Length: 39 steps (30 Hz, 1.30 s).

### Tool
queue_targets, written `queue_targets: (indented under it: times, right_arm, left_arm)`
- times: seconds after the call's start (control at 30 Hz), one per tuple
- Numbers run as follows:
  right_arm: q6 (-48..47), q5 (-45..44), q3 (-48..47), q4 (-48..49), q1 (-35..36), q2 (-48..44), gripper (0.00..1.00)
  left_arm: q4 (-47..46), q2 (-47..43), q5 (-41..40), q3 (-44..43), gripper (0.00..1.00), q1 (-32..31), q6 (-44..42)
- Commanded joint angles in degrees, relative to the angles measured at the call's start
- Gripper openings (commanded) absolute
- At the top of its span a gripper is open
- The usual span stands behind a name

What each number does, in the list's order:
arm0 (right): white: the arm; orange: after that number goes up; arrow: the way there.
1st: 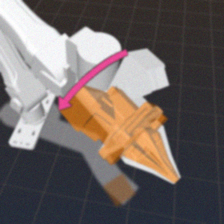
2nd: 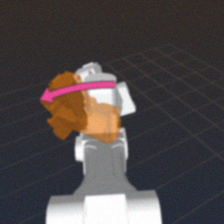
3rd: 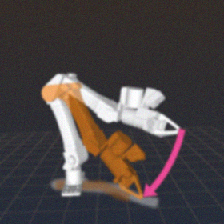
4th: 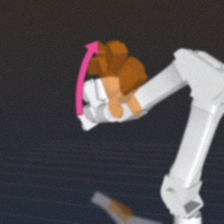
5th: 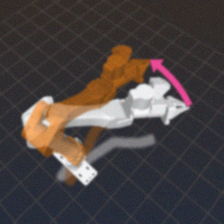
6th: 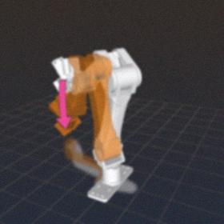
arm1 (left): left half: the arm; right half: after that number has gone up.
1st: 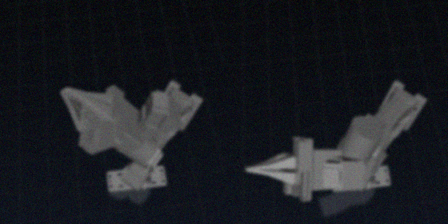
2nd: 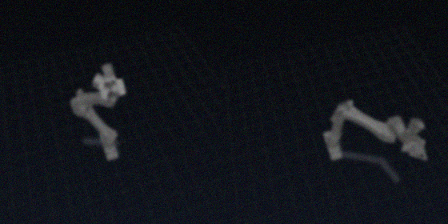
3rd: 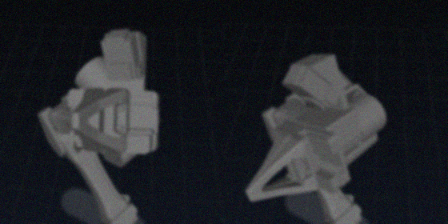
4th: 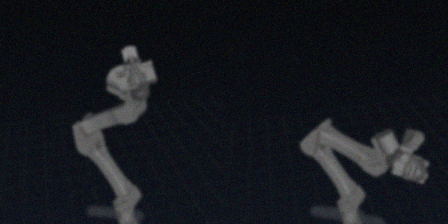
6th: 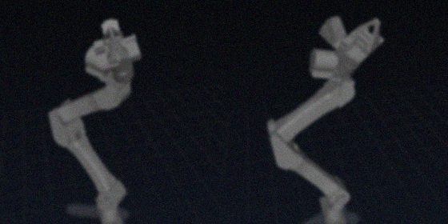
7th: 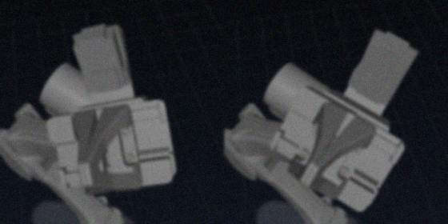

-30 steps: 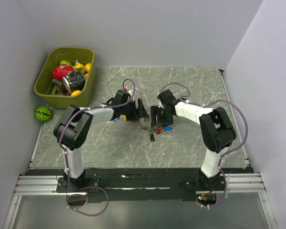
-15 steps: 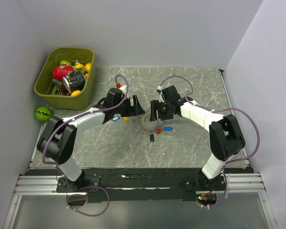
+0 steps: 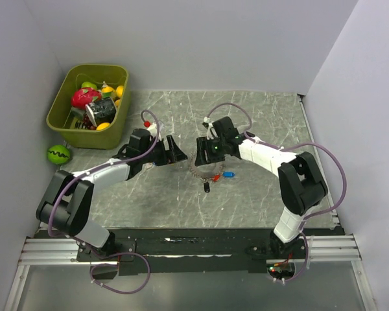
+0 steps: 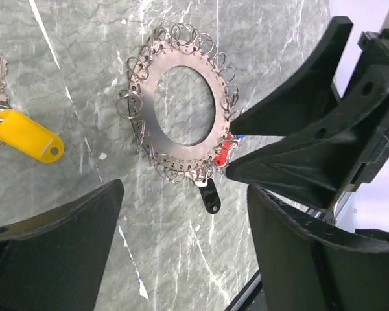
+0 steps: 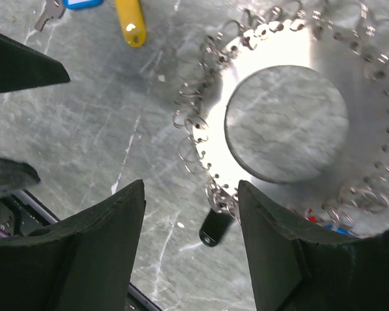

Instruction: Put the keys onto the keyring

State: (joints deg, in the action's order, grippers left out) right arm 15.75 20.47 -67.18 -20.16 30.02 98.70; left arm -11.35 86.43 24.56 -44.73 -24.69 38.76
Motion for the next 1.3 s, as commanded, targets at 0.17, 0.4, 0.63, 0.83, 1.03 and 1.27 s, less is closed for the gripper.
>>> queue_targets:
  times: [0.17,0.4,0.63,0.83,1.03,1.27]
  right_arm:
    - [0.9,-1.0,-3.0,1.4,0.9,2.4,0.65]
    - [0.3,-5.7,-4.1,-0.9,0.8,2.6,0.64]
    - [-1.3,-7.6,-4.6,-1.5,1.0,3.1,0.61]
    - [-1.9,-9.2,-5.7,-1.5,2.2,5.1,0.57]
    - [-2.9,-11.1,-8.4,-2.2,4.7,8.1,0.55]
    - [-3.3,-11.2,-11.0,-2.7,6.5,11.5,0.53]
  left_arm:
    - [-4.2,1.5,2.7,0.6,0.71,-0.4,2.5]
    - [-4.3,7.0,1.4,-1.8,0.59,-3.3,3.3]
    - [-5.5,10.9,0.4,-2.2,0.55,-4.4,5.1]
    - [-4.7,12.0,1.4,-2.7,0.55,-4.3,5.4]
    - [-1.1,9.2,-3.1,-2.9,0.56,-4.1,3.9]
    - [0.5,5.8,-4.8,-0.9,0.57,-2.3,3.4]
